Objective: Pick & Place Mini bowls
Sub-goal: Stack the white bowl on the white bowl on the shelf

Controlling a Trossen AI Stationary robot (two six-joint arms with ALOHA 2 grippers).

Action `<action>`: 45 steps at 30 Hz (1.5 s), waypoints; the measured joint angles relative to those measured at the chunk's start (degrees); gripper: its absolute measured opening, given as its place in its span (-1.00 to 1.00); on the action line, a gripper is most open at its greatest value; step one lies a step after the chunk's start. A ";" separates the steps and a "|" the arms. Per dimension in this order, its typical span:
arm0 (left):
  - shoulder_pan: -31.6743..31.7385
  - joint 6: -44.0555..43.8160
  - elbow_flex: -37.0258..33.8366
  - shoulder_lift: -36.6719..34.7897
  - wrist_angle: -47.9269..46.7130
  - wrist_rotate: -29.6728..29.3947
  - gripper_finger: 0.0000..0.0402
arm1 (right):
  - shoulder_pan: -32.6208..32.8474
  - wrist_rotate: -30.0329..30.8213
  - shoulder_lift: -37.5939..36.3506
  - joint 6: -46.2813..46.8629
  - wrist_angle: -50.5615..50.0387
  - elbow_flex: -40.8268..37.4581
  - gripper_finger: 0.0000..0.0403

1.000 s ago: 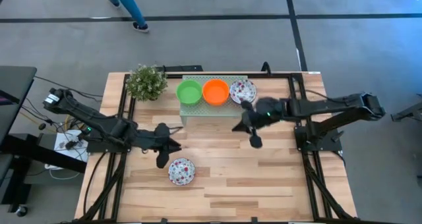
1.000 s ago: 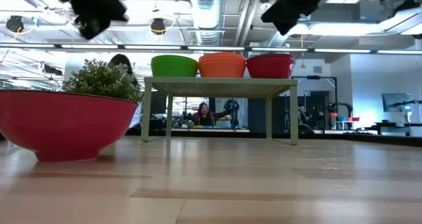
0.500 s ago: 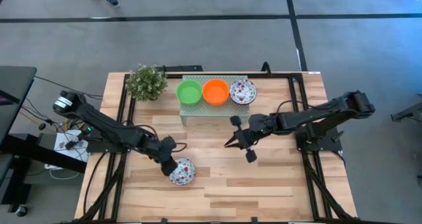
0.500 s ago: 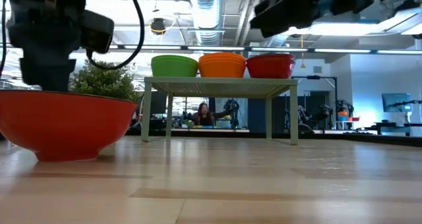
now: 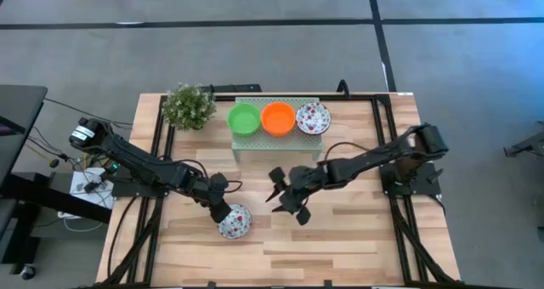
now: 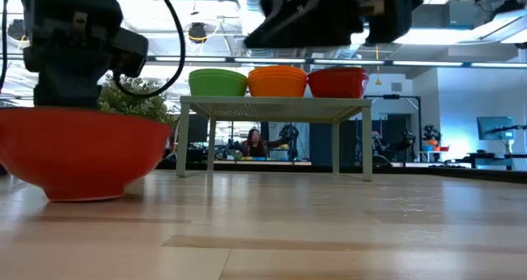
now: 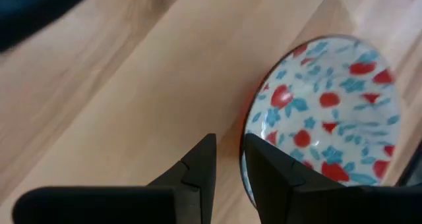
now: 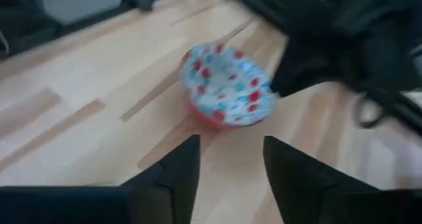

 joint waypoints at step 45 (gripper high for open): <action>0.62 -4.52 -1.58 3.02 11.38 -4.47 -0.80 | 1.47 -0.25 28.74 -24.39 -11.92 27.37 -0.80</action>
